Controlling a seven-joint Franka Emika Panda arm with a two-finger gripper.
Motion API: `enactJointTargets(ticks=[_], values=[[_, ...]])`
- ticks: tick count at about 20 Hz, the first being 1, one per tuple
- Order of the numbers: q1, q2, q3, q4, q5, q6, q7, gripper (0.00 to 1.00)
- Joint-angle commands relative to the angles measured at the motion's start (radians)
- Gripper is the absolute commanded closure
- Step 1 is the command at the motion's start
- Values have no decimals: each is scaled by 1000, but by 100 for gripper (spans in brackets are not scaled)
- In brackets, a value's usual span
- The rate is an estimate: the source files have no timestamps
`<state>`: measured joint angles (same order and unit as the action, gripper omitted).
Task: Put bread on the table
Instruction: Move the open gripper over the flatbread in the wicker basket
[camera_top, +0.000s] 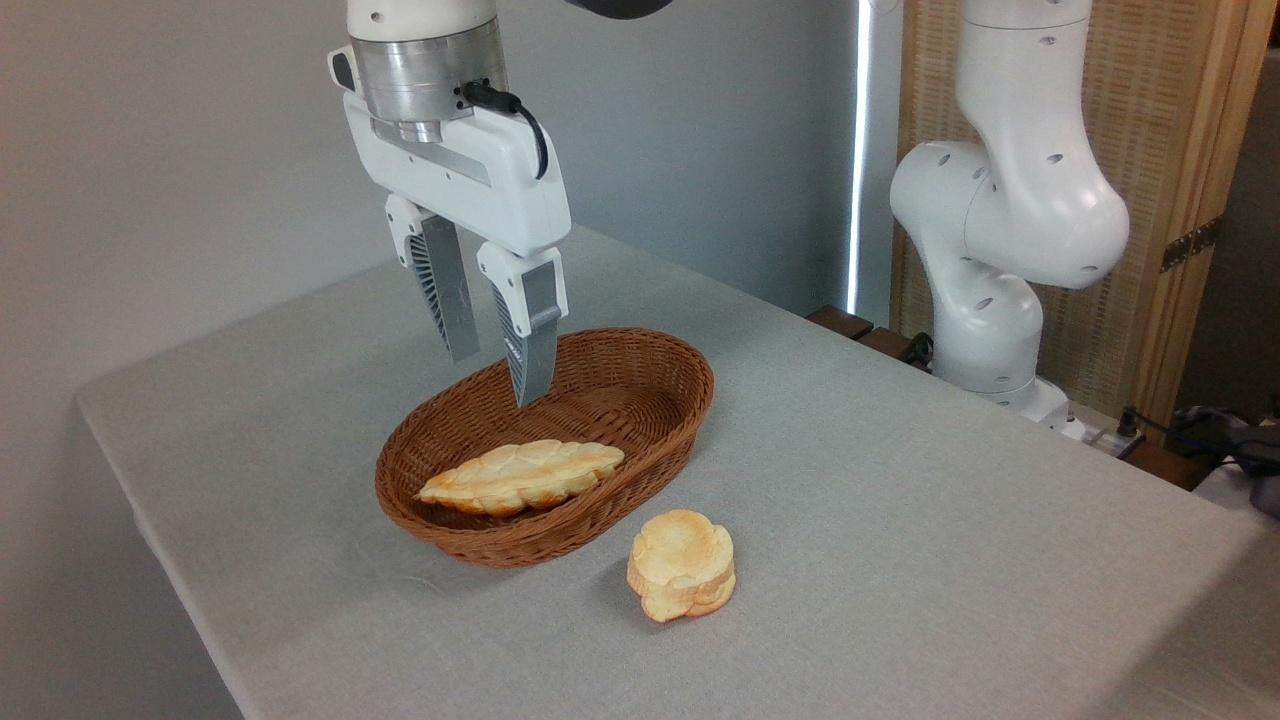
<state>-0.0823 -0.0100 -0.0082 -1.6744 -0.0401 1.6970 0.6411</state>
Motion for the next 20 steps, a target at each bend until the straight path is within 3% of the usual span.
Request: enactJointTargets(ticks=[1,20], values=[[1,-1,13,13,0,-33,11,0],[2,11,11,12,0,-20,8,0]])
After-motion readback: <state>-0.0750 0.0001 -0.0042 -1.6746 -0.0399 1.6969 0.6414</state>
